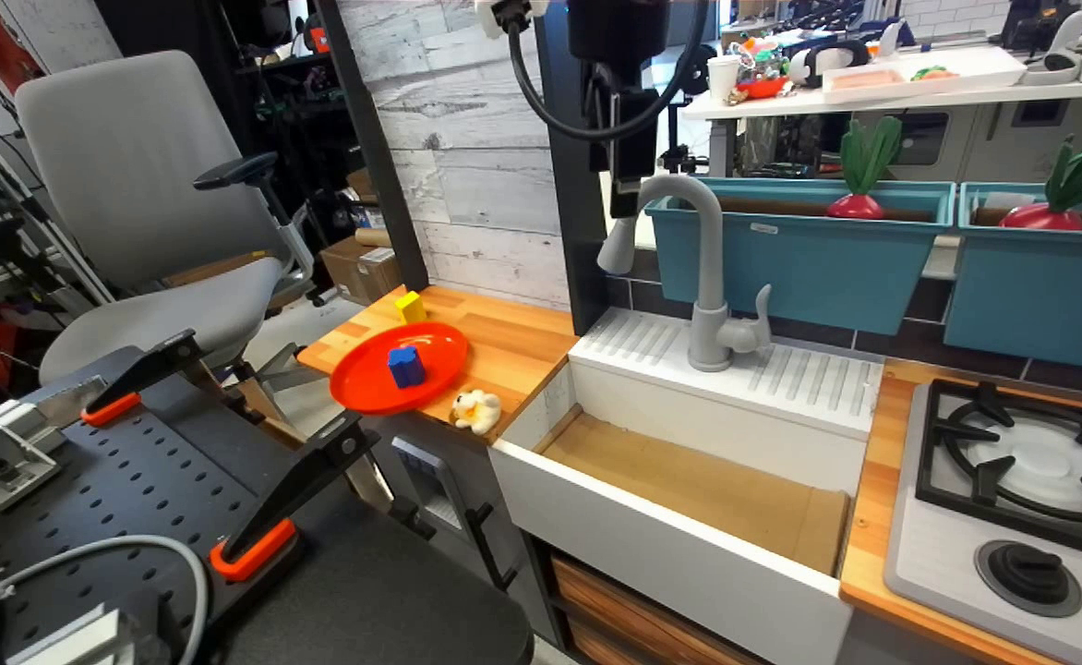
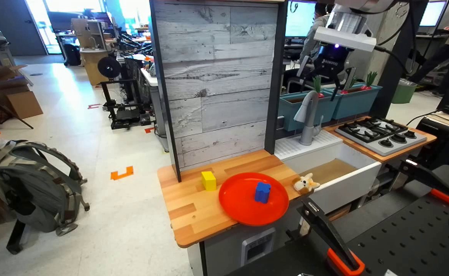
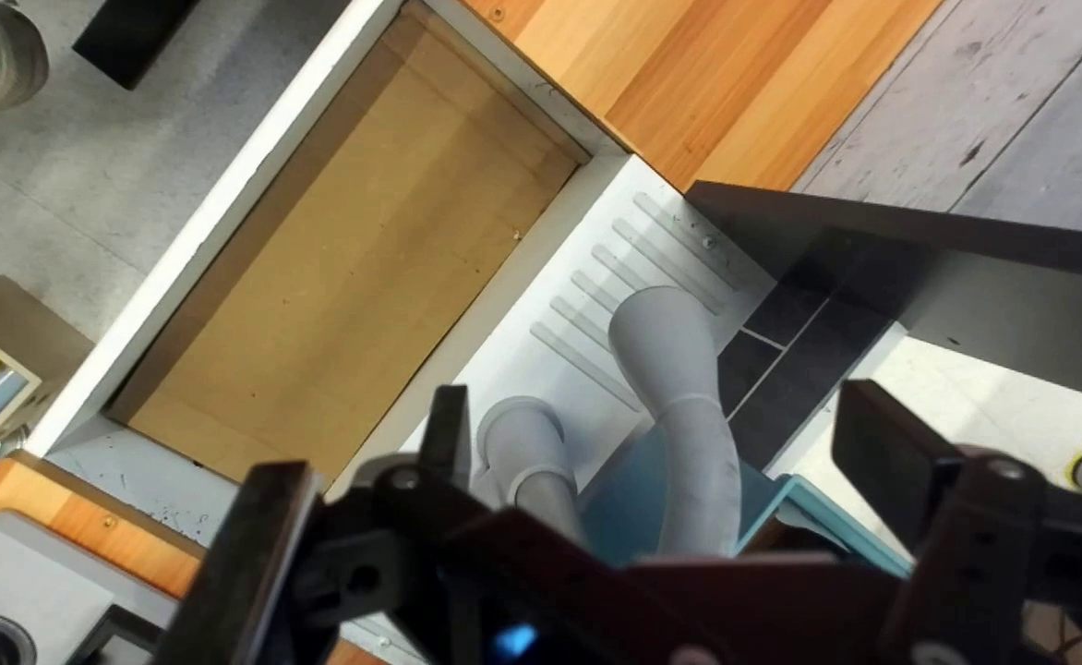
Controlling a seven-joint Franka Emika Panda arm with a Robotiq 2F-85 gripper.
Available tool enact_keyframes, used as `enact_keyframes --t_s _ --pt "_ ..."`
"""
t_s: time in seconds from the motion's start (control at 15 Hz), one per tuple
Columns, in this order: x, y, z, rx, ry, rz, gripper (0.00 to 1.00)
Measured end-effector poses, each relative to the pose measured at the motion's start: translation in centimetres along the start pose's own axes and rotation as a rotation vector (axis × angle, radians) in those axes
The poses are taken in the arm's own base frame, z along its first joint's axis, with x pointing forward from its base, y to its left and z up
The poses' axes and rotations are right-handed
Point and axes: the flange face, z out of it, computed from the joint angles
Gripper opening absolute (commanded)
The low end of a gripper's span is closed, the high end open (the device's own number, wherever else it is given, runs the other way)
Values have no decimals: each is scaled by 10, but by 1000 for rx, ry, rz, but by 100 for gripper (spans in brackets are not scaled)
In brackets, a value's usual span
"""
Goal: Turn the tap faucet to the right
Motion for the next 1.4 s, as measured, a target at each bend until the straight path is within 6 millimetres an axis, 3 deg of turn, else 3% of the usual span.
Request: enact_keyframes --t_s 0.07,0.2,0.8,0.87,0.93,1.4 --pt "3 0 5 -1 6 6 100" --pt "9 0 13 2 34 14 74" --pt "20 -3 32 7 96 10 6" --pt "20 -5 31 8 98 6 2" --pt "19 -6 32 6 97 3 5" --pt "19 -2 30 -83 104 -85 6"
